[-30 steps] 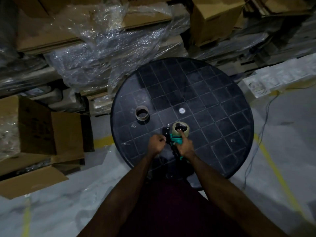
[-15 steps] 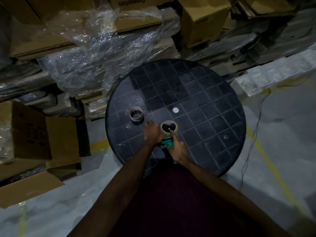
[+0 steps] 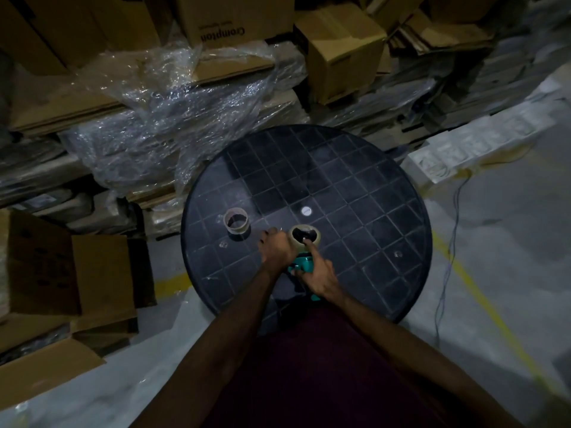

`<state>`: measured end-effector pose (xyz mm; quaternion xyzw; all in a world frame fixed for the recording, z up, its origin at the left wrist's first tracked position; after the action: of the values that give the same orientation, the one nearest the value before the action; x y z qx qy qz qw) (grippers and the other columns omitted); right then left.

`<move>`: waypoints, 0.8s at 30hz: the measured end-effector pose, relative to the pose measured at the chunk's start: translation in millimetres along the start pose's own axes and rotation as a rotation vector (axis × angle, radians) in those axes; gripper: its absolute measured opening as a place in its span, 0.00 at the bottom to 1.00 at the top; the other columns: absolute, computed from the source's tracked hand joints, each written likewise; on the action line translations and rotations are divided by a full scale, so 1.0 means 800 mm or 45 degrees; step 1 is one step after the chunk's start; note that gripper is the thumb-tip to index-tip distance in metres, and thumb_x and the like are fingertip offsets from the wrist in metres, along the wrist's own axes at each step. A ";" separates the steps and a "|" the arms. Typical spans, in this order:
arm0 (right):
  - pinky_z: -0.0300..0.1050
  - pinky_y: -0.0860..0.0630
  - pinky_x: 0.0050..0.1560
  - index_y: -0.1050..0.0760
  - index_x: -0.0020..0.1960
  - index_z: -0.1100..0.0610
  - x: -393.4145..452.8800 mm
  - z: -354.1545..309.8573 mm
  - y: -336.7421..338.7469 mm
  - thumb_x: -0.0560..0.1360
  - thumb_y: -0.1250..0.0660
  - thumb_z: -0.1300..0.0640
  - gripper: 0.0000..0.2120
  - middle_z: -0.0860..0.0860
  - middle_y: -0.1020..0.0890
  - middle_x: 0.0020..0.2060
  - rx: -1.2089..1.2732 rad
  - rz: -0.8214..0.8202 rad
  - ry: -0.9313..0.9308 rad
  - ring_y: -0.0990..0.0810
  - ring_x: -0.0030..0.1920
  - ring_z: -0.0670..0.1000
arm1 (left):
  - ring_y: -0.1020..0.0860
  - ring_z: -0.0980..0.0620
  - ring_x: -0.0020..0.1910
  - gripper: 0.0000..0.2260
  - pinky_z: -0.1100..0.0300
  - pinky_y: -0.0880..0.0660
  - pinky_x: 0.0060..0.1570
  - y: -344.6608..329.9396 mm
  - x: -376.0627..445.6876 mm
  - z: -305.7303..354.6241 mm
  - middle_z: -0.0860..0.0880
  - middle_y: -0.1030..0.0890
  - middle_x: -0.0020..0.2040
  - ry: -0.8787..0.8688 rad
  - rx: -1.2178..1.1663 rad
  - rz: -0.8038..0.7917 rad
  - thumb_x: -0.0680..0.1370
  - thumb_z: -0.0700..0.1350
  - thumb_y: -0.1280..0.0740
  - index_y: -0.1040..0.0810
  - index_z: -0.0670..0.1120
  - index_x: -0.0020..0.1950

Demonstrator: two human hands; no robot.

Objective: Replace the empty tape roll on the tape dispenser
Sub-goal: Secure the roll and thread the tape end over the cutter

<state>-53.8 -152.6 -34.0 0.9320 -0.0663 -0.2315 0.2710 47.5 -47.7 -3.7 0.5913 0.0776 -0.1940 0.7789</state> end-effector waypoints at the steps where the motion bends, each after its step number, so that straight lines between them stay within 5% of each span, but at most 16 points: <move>1: 0.50 0.18 0.52 0.48 0.76 0.37 0.001 0.000 0.002 0.68 0.26 0.46 0.44 0.53 0.18 0.58 0.011 -0.006 0.000 0.17 0.53 0.52 | 0.29 0.36 0.61 0.16 0.43 0.28 0.60 -0.001 0.002 0.002 0.38 0.25 0.61 -0.009 0.037 -0.004 0.75 0.47 0.38 0.23 0.40 0.58; 6: 0.38 0.22 0.46 0.47 0.76 0.37 -0.008 0.003 0.011 0.67 0.25 0.43 0.45 0.52 0.19 0.57 0.041 -0.005 -0.039 0.18 0.51 0.50 | 0.31 0.38 0.63 0.13 0.45 0.31 0.62 -0.001 0.006 0.015 0.42 0.27 0.65 -0.117 0.205 -0.004 0.75 0.48 0.35 0.19 0.44 0.55; 11: 0.58 0.20 0.53 0.57 0.77 0.43 -0.007 0.005 0.025 0.67 0.29 0.39 0.49 0.56 0.18 0.55 -0.018 0.098 -0.084 0.17 0.52 0.58 | 0.27 0.41 0.54 0.14 0.47 0.28 0.53 -0.007 0.017 0.012 0.45 0.22 0.54 -0.137 0.100 0.031 0.72 0.52 0.37 0.16 0.46 0.48; 16: 0.55 0.21 0.50 0.40 0.63 0.55 -0.010 0.000 0.039 0.65 0.28 0.42 0.35 0.55 0.20 0.51 -0.042 0.204 -0.195 0.19 0.51 0.58 | 0.26 0.39 0.53 0.18 0.48 0.25 0.52 -0.018 0.026 0.015 0.45 0.21 0.49 -0.085 -0.013 0.008 0.66 0.57 0.37 0.15 0.46 0.44; 19: 0.49 0.19 0.45 0.24 0.49 0.51 -0.008 -0.002 0.037 0.66 0.30 0.41 0.17 0.47 0.18 0.44 -0.148 0.143 -0.179 0.17 0.46 0.52 | 0.22 0.39 0.50 0.26 0.44 0.31 0.65 -0.060 0.057 0.005 0.45 0.18 0.42 0.025 -0.170 -0.051 0.59 0.61 0.44 0.17 0.45 0.40; 24: 0.48 0.18 0.41 0.23 0.47 0.49 -0.003 0.017 0.027 0.62 0.32 0.36 0.22 0.48 0.16 0.43 -0.161 0.115 -0.216 0.17 0.42 0.50 | 0.19 0.31 0.46 0.28 0.39 0.22 0.53 -0.119 0.095 -0.004 0.39 0.17 0.39 0.032 -0.235 -0.184 0.55 0.63 0.42 0.21 0.40 0.35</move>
<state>-62.4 -176.4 -31.4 0.8861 -0.1159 -0.3008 0.3329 79.9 -82.1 -116.6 0.5123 0.1474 -0.2344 0.8129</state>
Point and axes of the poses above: each hand's wrist, its own x-axis towards the middle knuckle, its own y-axis out of the back of the hand, z = x × y, the point moved 7 cm from there along x, towards the middle knuckle
